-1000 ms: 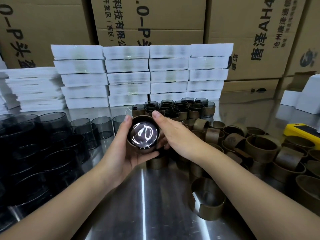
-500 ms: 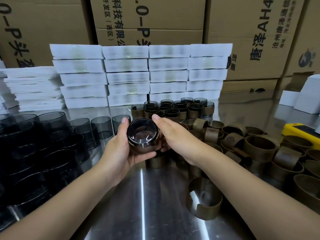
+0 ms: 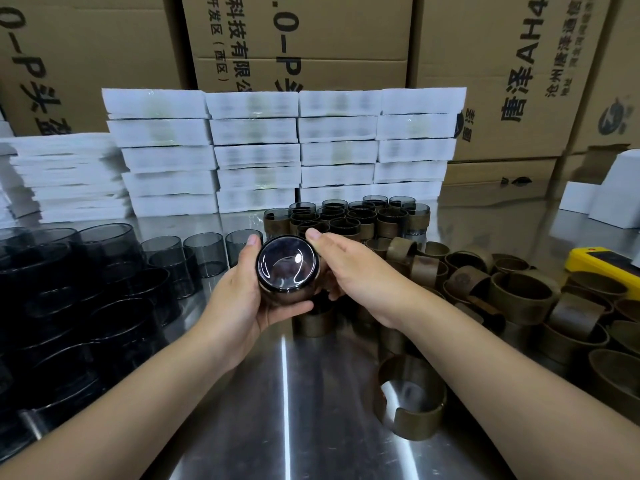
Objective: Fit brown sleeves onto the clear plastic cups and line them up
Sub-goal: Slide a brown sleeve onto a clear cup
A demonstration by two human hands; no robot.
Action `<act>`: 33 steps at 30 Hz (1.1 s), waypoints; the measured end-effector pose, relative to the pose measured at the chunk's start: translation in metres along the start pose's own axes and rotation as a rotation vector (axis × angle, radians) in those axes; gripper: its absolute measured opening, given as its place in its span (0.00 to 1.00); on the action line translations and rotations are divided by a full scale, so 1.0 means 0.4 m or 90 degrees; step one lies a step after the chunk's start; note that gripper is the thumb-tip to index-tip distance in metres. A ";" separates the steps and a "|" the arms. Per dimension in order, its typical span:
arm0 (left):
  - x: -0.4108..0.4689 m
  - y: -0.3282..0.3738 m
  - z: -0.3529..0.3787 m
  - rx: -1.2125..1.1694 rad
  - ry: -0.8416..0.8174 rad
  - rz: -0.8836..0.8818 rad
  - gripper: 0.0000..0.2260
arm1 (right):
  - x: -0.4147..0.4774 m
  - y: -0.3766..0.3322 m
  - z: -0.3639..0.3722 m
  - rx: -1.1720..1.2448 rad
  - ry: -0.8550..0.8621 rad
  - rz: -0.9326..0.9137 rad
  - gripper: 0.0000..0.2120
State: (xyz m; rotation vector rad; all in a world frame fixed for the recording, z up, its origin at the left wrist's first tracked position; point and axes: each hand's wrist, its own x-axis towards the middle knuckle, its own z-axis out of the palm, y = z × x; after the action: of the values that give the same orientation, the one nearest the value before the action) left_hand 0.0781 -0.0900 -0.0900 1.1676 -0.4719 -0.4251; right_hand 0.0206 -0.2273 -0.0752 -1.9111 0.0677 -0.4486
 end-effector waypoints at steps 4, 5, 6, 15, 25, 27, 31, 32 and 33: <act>0.001 -0.001 0.001 -0.007 0.002 0.011 0.22 | -0.002 -0.002 -0.001 0.003 0.000 -0.005 0.18; 0.000 0.000 0.002 -0.009 0.002 0.014 0.22 | -0.003 -0.003 -0.001 0.004 0.000 -0.007 0.18; 0.000 0.000 0.002 -0.010 0.003 0.015 0.22 | -0.004 -0.004 -0.001 0.005 -0.001 -0.008 0.18; -0.005 0.003 0.009 -0.021 0.016 0.037 0.23 | -0.005 -0.009 0.000 -0.001 0.006 -0.012 0.17; 0.027 0.013 -0.019 -0.123 0.189 0.070 0.14 | 0.000 -0.008 -0.014 -0.118 0.126 -0.019 0.16; 0.033 0.012 -0.027 -0.079 0.238 0.105 0.11 | 0.001 -0.007 -0.019 -0.133 0.147 -0.018 0.16; 0.038 -0.007 -0.038 0.135 0.300 0.186 0.08 | 0.001 -0.007 -0.017 -0.145 0.166 -0.010 0.15; 0.039 -0.012 -0.039 0.176 0.299 0.203 0.08 | 0.000 -0.008 -0.017 -0.148 0.168 -0.009 0.15; 0.040 -0.016 -0.040 0.218 0.300 0.216 0.07 | -0.001 -0.008 -0.017 -0.148 0.168 -0.009 0.15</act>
State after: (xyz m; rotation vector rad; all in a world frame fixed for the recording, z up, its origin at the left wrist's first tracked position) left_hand 0.0999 -0.0885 -0.0989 1.4337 -0.3257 0.2349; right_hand 0.0174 -0.2318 -0.0702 -2.0692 0.2916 -0.7272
